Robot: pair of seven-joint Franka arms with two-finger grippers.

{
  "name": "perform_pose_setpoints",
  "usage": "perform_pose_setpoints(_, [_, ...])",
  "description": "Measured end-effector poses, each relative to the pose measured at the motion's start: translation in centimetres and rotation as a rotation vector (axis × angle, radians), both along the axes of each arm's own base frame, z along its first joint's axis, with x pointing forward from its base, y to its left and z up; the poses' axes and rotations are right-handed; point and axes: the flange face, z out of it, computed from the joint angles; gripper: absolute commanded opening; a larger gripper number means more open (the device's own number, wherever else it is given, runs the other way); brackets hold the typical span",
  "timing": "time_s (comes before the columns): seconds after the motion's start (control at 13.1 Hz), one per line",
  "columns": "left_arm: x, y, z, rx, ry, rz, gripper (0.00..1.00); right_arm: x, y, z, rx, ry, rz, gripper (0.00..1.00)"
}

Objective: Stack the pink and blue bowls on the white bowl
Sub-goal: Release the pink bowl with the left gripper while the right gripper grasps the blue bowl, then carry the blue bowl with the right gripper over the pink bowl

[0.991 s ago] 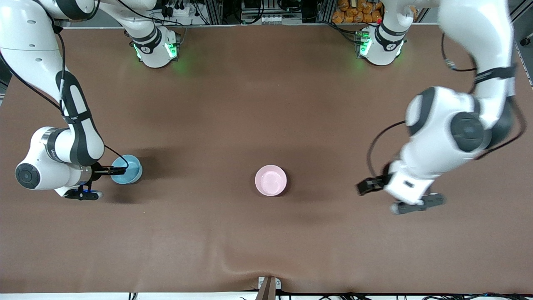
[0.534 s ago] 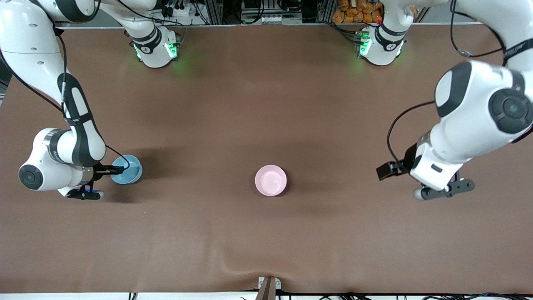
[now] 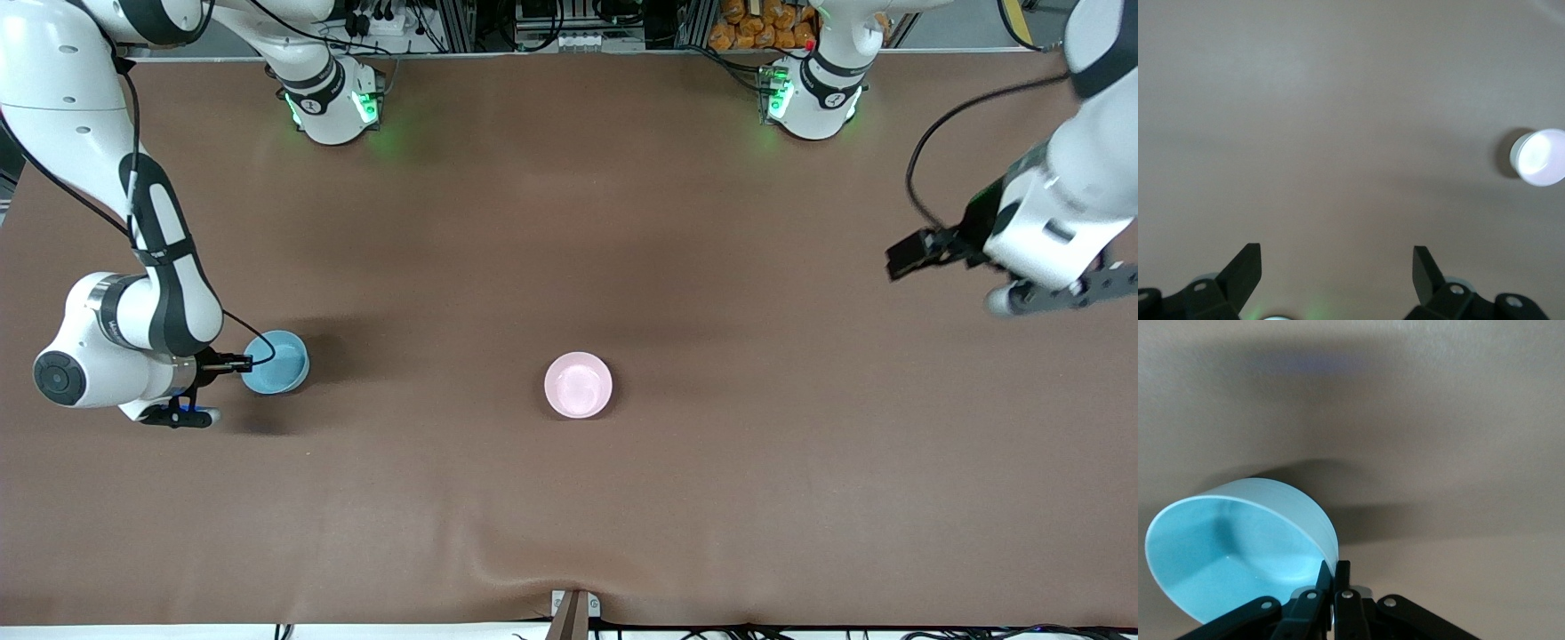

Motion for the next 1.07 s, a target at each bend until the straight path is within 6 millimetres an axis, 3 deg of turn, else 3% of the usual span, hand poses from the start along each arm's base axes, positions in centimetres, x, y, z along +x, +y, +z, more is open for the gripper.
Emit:
perform_pose_setpoints(0.23, [-3.6,2.8,3.0,0.016,-0.022,-0.029,1.00,1.3,1.7,1.9,0.023,-0.012,0.014,0.00])
perform_pose_setpoints(0.38, [-5.8,4.8,4.3,0.018,-0.036,-0.060,1.00,2.4,4.8,3.6,0.079,-0.024,-0.013,0.00])
perform_pose_setpoints(0.53, [-7.0,5.9,4.3,0.018,-0.032,-0.069,1.00,2.9,8.7,4.7,0.116,-0.029,-0.068,0.00])
perform_pose_setpoints(1.07, [-5.5,5.9,3.0,0.011,-0.055,-0.156,1.00,3.1,23.2,8.0,0.155,-0.008,-0.296,0.00])
